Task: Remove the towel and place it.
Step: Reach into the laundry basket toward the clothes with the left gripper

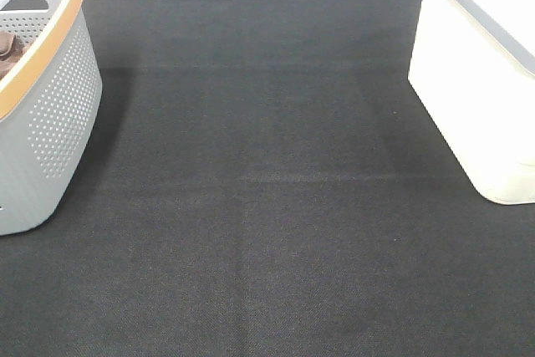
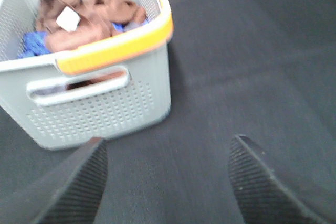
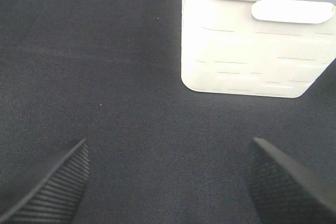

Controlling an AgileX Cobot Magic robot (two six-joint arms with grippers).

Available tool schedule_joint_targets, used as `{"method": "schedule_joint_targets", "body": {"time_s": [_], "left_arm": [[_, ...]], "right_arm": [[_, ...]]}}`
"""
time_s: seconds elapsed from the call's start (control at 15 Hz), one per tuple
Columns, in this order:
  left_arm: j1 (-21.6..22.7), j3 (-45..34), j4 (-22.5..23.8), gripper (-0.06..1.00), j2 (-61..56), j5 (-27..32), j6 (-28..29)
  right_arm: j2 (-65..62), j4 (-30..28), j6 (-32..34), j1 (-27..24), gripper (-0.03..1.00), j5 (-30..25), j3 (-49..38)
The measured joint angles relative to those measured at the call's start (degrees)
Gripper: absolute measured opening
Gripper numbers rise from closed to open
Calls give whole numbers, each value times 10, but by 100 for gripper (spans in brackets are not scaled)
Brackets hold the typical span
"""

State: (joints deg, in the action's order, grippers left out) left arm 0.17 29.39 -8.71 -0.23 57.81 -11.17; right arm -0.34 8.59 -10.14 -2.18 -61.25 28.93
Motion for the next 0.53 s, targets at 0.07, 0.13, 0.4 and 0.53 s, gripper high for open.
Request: {"method": "schedule_joint_targets", "body": {"time_s": [0.07,0.13,0.4,0.53], "left_arm": [[0,4,5,64,0,-29,13],[0,6,13,64,7,-58,26],[0,44,138,64,164,-119,119],[0,81,191,64,256,-123,153]], "right_arm": [[0,0,0,0,77,0,0],[0,0,0,0,77,0,0],[0,0,0,0,77,0,0],[0,0,0,0,77,0,0]]}}
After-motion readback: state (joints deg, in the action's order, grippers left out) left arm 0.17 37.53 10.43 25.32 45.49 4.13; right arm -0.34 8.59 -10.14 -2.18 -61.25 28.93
